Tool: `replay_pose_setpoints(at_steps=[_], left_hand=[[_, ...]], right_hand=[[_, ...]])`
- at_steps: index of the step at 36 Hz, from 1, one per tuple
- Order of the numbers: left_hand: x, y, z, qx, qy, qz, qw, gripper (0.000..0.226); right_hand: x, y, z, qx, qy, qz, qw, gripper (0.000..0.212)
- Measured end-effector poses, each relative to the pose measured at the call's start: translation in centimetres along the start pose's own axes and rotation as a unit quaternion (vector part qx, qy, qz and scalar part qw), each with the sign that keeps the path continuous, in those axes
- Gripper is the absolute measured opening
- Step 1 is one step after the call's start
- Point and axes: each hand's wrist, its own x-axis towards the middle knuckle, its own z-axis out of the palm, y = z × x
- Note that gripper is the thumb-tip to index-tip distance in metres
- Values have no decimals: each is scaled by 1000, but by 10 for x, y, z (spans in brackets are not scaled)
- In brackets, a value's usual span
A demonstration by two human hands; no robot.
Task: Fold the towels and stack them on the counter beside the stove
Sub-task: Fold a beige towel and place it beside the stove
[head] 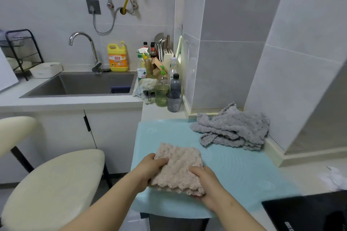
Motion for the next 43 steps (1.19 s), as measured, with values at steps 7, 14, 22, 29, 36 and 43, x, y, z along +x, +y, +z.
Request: replay_pose_setpoints(at_steps=[7, 14, 22, 29, 36, 43], left_hand=[[-46, -22, 0, -17, -8, 5, 1000, 24], [-111, -69, -4, -30, -28, -1, 999, 35], [-195, -107, 30, 0, -81, 33, 996, 31], [-262, -123, 82, 48, -121, 116, 985, 54], [-339, -130, 174, 98, -188, 175, 961, 28], [-435, -171, 300, 109, -256, 204, 938, 20]], right_hand=[[-56, 20, 5, 1, 33, -25, 999, 27], [-130, 64, 17, 21, 76, -49, 996, 30], [-238, 115, -2, 41, 135, -75, 987, 15], [-323, 136, -39, 72, 197, -106, 972, 9], [-419, 155, -111, 68, 282, -154, 944, 15], [-546, 195, -213, 79, 360, -174, 913, 19]])
